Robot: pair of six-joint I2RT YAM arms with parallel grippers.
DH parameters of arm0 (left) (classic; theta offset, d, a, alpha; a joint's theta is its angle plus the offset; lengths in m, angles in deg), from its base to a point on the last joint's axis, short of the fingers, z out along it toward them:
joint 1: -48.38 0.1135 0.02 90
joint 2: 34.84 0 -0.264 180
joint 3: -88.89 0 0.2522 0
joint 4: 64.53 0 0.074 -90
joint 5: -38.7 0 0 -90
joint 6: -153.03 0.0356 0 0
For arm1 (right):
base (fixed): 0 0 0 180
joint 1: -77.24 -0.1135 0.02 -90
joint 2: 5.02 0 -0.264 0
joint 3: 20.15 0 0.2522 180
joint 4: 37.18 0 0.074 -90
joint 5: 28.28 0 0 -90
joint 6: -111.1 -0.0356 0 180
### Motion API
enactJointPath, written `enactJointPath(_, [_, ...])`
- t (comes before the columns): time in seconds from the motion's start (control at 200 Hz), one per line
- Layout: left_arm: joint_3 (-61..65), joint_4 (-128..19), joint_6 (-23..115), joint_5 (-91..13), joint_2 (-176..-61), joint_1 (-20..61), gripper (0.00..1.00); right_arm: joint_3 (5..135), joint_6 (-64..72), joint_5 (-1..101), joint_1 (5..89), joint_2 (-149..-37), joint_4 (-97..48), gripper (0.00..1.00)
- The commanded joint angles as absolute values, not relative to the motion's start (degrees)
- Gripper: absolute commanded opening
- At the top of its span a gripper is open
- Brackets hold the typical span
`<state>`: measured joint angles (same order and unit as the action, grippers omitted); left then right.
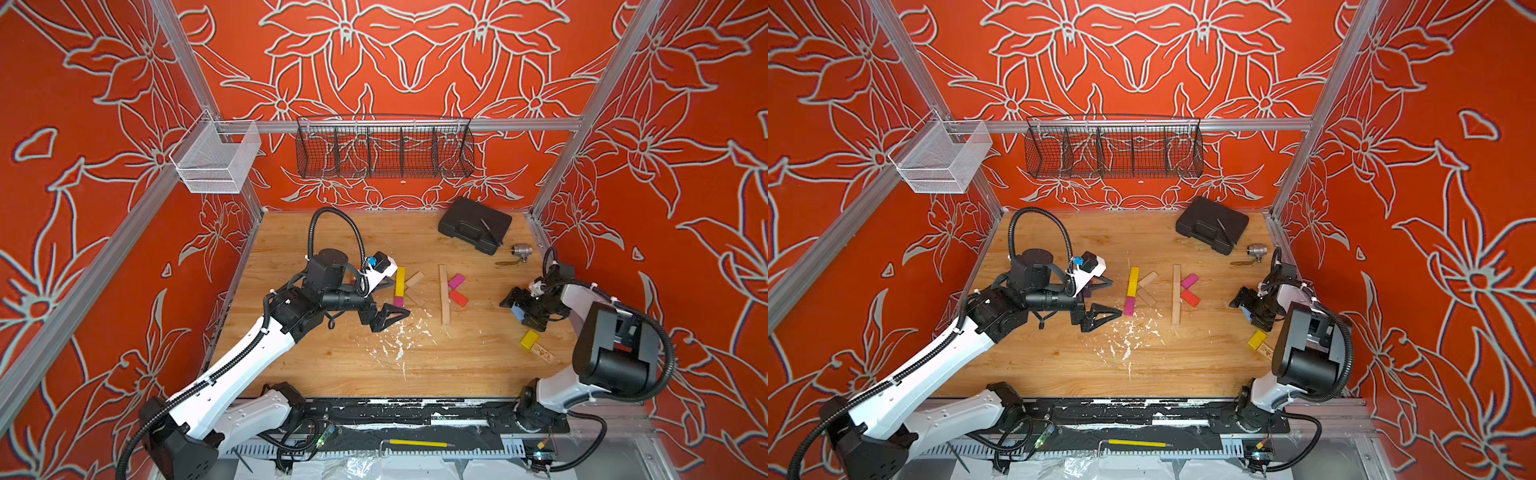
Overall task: Assemble the letter k with building blocks
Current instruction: Adjust the building block at the center of the board.
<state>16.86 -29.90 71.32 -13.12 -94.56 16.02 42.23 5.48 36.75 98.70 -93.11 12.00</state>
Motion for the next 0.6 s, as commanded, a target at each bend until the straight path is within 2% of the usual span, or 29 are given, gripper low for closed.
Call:
enactJointPath(0.0, [17.4, -30.6, 71.9, -13.0, -94.8, 15.7, 0.97, 42.7, 3.3, 41.7, 98.7, -89.4, 13.8, 0.91])
enactJointPath(0.115, [17.5, -30.5, 71.9, -13.5, -95.3, 15.7, 0.97, 44.4, 4.8, 50.8, 98.7, -87.1, 16.1, 0.95])
enactJointPath(0.335, [17.9, -29.9, 75.2, -8.9, -95.6, 15.7, 0.97, 47.2, 11.8, 51.7, 96.2, -90.7, 16.5, 0.98])
enactJointPath(0.596, [20.5, -29.4, 83.8, -0.5, -95.2, 15.5, 0.97, 51.8, 15.0, 53.9, 92.7, -98.9, 17.9, 0.87])
